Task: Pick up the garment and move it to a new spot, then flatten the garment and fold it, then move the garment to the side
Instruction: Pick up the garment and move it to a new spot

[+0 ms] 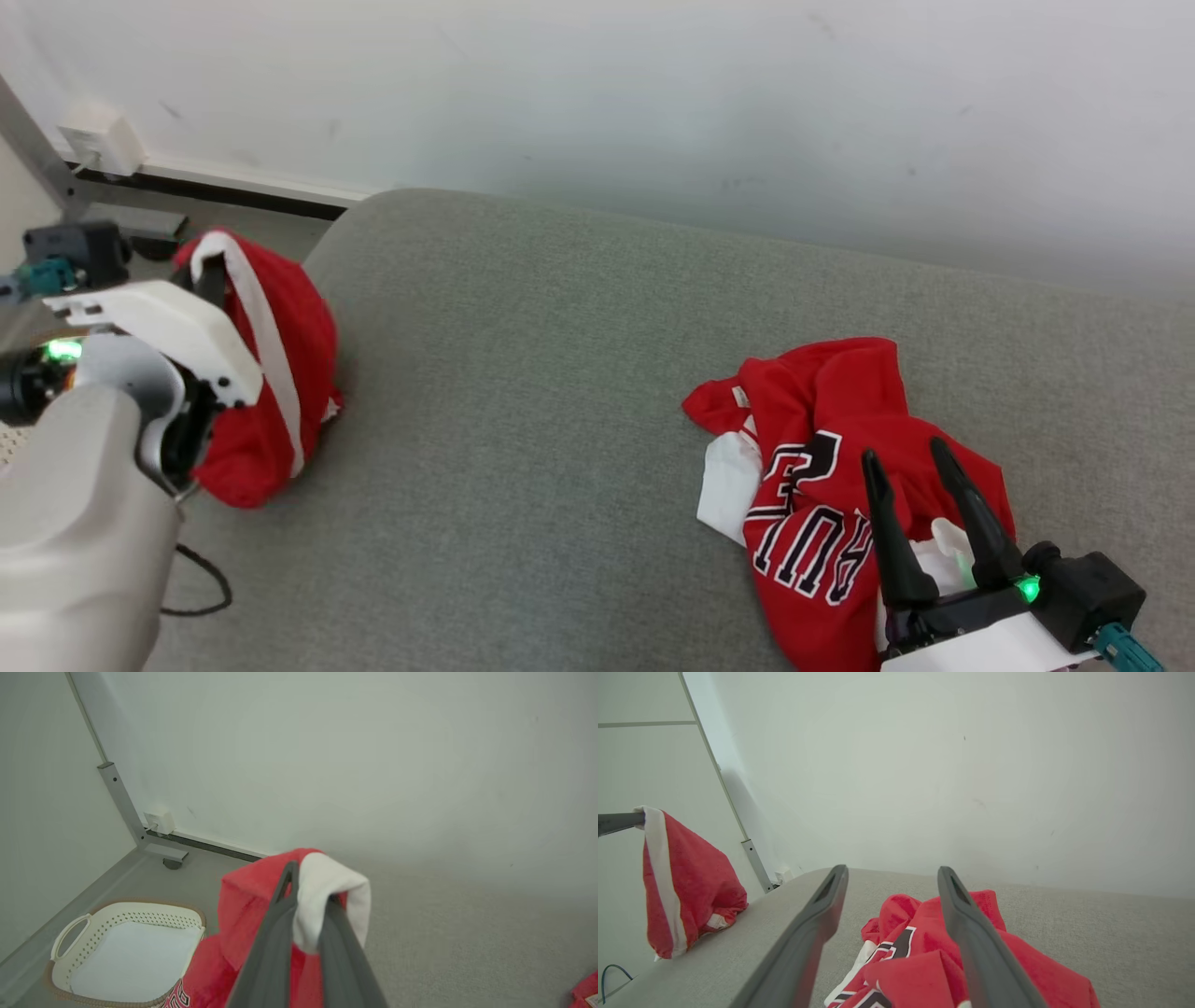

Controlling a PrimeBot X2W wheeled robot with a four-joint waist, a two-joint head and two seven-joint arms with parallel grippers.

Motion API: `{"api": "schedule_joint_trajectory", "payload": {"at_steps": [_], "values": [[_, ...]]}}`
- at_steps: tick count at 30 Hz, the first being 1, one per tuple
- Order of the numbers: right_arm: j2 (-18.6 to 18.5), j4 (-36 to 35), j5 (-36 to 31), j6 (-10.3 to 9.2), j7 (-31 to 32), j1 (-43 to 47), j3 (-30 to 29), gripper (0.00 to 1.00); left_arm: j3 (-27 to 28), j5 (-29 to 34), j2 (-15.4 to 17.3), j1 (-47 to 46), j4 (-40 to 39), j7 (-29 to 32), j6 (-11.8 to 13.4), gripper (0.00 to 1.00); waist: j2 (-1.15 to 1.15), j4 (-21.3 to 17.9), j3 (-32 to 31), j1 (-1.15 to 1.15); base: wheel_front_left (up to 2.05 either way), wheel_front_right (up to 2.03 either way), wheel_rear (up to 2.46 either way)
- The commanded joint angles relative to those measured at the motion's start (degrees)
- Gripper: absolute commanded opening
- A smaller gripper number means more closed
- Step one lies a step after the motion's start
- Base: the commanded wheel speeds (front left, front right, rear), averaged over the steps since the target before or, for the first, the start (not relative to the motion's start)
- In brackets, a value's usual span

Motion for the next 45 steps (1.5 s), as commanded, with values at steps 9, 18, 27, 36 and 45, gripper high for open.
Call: {"api": "schedule_joint_trajectory", "payload": {"at_steps": [9,18,27,36,45], "values": [[-0.43,0.93,0.59,-0.10,0.04,-2.34,-0.13,1.00,-3.57,-1.84,-2.27,0.61,14.06,4.52,-2.77,1.00,0.00,-5.26,2.39,0.00,0.00,0.00,0.00],[-0.21,2.12,1.30,-0.10,0.05,-2.00,-0.37,1.00,-6.88,-1.85,-0.39,-1.50,18.13,7.32,-3.47,1.00,0.00,-6.77,0.56,0.00,0.00,0.00,0.00],[-0.15,2.23,0.46,-0.10,0.05,0.14,-1.63,1.00,-14.00,-6.04,3.18,-0.49,11.91,17.75,-3.42,1.00,0.00,-6.13,-3.80,0.00,0.00,0.00,0.00],[-0.12,1.79,-0.15,-0.10,0.05,1.18,-2.19,1.00,-19.53,-13.13,10.73,1.75,-0.52,31.68,-3.43,1.00,0.00,-5.74,-6.07,0.00,0.00,0.00,0.00],[-1.02,1.48,-0.74,-0.10,0.06,1.88,-2.25,1.00,-16.49,-12.56,12.64,6.63,-14.28,20.68,1.06,1.00,0.00,-8.01,-7.30,0.00,0.00,0.00,0.00]]}}
